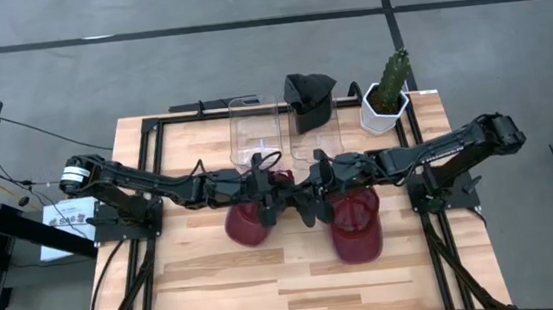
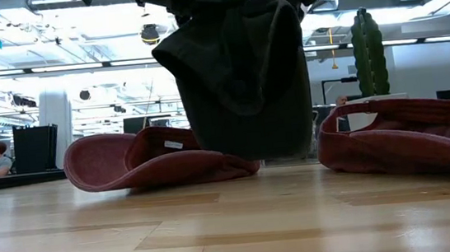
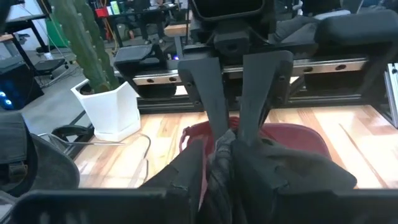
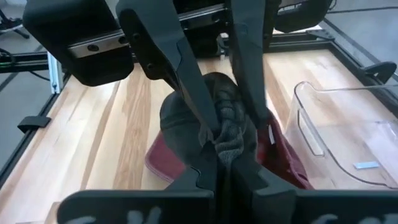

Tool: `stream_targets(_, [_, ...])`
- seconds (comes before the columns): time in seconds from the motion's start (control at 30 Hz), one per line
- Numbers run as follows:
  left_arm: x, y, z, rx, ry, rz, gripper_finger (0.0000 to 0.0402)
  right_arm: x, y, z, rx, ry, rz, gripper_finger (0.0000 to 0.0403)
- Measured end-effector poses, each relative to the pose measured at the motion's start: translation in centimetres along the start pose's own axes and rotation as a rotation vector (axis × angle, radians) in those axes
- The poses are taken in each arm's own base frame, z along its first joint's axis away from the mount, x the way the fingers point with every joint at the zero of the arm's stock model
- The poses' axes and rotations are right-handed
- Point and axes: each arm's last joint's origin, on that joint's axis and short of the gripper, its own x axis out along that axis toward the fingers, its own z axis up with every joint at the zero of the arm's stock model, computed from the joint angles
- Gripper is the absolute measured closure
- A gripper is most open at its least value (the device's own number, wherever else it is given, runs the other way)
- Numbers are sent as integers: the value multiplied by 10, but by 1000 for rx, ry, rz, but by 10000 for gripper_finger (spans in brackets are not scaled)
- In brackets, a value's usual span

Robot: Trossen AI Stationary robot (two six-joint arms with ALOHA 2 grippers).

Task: Pick & Place hat
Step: Put the black cap into the right transparent bin

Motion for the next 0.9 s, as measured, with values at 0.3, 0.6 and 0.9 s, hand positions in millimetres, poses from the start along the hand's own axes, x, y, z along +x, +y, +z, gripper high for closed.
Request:
stream_targets(0.3, [-19,7,14,-5,10,-11,250,-7,1,20,-5,27,0,401])
stream_targets(0.6, [-59,22,46,-43,-71,-6,232,-28,1,60,-39,79,-24,402])
stream_targets(0.9, [-78,24,24,-103,-36,-32,236,-62,-14,105,-177,101,-159,402])
